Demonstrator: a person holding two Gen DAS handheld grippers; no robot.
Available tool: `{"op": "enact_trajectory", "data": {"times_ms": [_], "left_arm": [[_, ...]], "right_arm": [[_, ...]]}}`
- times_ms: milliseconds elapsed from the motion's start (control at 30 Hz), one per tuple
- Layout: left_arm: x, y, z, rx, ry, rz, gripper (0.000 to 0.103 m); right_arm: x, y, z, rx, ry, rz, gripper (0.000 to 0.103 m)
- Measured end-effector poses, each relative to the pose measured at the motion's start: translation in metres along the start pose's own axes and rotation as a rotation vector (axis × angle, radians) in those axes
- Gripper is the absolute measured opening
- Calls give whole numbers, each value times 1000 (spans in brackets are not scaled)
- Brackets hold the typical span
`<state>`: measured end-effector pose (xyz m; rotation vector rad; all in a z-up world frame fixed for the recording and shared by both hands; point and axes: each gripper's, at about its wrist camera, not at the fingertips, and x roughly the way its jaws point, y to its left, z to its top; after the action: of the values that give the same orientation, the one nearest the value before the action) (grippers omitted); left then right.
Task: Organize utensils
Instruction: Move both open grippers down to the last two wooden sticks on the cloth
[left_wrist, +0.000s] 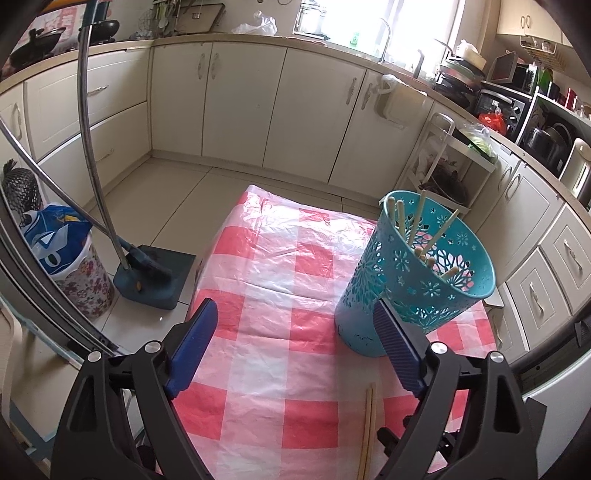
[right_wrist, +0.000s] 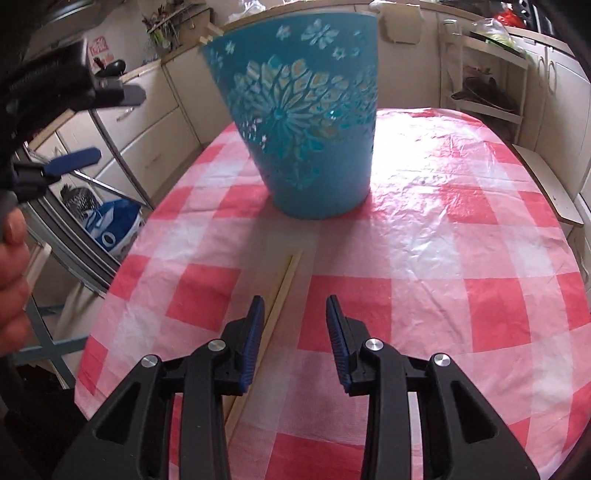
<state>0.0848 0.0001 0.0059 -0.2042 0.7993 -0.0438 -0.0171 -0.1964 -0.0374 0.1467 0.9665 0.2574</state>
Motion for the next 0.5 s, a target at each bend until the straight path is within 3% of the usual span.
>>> {"op": "enact_trajectory", "data": {"times_ms": [167, 500], "left_arm": [[1, -2, -2, 31, 11, 4, 84], [4, -1, -3, 45, 29, 14, 84]], "right_arm": [[12, 8, -9, -70, 22, -40, 35], [17, 6, -10, -75, 23, -53, 34]]}}
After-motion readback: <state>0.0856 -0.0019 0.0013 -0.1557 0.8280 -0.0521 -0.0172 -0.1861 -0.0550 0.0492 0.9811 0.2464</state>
